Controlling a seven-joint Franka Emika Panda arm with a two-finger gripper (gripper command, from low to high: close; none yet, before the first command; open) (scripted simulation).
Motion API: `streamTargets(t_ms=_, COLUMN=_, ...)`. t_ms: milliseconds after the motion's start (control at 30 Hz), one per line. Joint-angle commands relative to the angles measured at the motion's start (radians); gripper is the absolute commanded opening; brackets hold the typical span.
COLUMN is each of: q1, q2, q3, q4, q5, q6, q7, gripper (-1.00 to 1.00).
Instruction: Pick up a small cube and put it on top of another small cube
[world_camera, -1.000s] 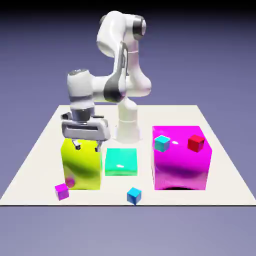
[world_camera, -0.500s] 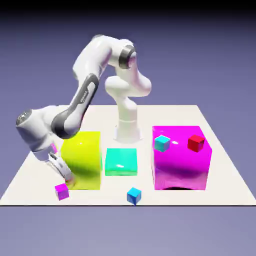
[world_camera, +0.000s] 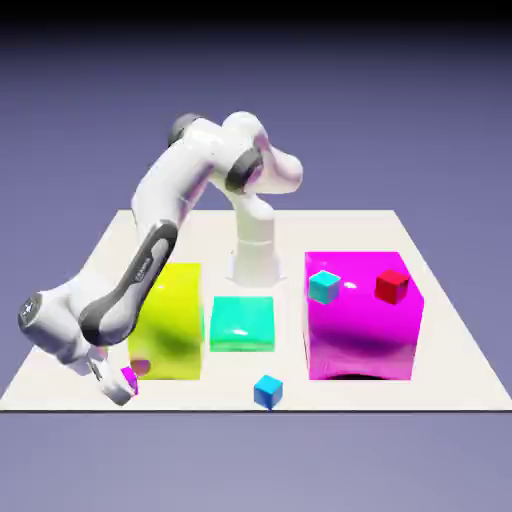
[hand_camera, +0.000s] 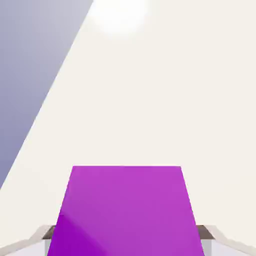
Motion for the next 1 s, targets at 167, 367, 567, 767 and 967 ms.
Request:
streamTargets(t_ms=167, q1=0.142, q2=-0.187, q3=0.208, q4=-0.104, q5=-0.263, q6=0.022, q7=-0.255, gripper=-1.00)
streamTargets(t_ms=367, q1=0.283, q2=-0.374, q3=0.416, q4=-0.209, q5=-0.524, q6=0.044, q7=-0.510, gripper=-1.00)
streamTargets(t_ms=567, q1=0.425, q2=-0.561, q3=0.624, q4=-0.313, q5=-0.785, q6=0.066, q7=-0.765, gripper=-1.00)
streamTargets(t_ms=767, q1=0.566, q2=-0.748, q3=0.833, q4=-0.417, q5=-1.046, q6=0.088, q7=-1.020, gripper=-1.00)
streamTargets(t_ms=967, q1=0.600, q2=-0.793, q3=0.890, q4=-0.521, q5=-1.168, q6=0.183, q7=-1.085, gripper=-1.00)
